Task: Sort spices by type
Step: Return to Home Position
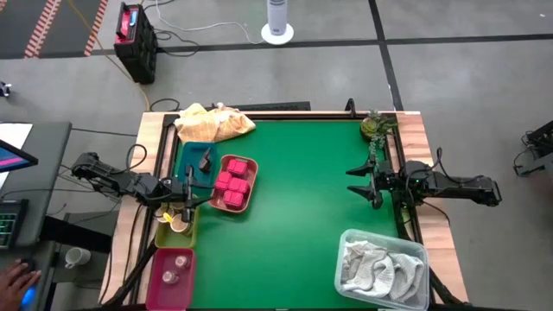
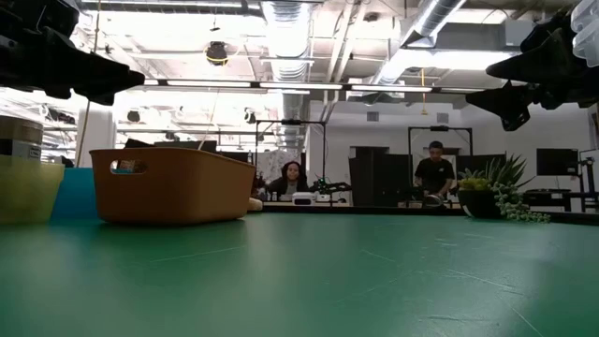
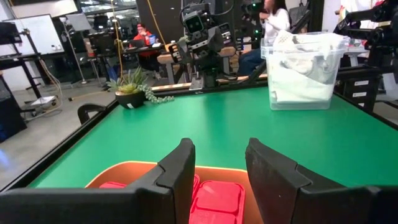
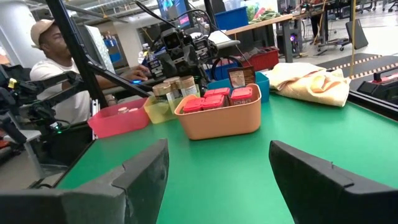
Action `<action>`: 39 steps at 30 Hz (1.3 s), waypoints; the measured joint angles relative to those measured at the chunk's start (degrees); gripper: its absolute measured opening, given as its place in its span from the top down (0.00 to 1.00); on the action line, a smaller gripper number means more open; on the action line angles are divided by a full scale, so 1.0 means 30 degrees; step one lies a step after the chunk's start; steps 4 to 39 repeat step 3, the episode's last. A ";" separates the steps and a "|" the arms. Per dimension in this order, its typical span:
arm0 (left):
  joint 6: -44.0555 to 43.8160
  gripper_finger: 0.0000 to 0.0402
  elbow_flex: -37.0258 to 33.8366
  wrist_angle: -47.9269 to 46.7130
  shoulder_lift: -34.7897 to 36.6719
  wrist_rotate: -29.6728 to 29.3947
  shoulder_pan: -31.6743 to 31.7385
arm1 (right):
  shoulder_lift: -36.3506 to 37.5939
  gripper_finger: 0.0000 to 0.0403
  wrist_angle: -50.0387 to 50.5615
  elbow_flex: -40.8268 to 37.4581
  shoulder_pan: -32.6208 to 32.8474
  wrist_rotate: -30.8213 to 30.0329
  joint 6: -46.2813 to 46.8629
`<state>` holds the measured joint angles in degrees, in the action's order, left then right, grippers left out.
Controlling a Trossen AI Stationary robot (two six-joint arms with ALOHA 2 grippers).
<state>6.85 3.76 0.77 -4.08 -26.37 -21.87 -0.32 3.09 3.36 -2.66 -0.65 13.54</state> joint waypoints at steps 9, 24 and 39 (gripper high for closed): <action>0.0000 0.67 0.0001 -0.0004 0.0000 0.0000 0.0000 | 0.0000 0.25 0.0005 0.0000 0.0004 -0.0001 0.0000; 0.0000 0.67 0.0001 -0.0004 0.0000 0.0000 0.0000 | 0.0000 0.25 0.0005 0.0000 0.0004 -0.0001 0.0000; 0.0000 0.67 0.0001 -0.0004 0.0000 0.0000 0.0000 | 0.0000 0.25 0.0005 0.0000 0.0004 -0.0001 0.0000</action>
